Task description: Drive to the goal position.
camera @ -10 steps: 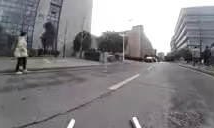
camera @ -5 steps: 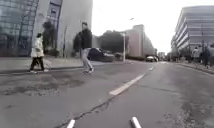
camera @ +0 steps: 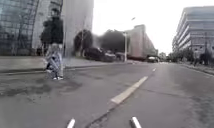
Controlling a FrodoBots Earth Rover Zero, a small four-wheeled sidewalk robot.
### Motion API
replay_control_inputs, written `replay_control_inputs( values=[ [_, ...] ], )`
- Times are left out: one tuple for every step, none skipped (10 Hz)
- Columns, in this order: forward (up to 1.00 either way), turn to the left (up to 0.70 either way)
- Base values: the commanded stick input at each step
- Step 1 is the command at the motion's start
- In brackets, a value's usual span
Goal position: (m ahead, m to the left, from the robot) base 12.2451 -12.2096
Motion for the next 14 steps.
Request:
replay_control_inputs(
  values=[
    [0.7,0.0],
    [0.7,-0.01],
    [0.7,-0.02],
    [0.7,-0.04],
    [0.7,-0.1],
    [0.7,-0.14],
    [0.7,-0.14],
    [0.7,-0.14],
    [0.7,-0.14],
    [0.7,-0.14],
    [0.7,-0.14],
    [0.7,-0.14],
    [0.7,-0.14],
    [0.7,-0.14]
  ],
)
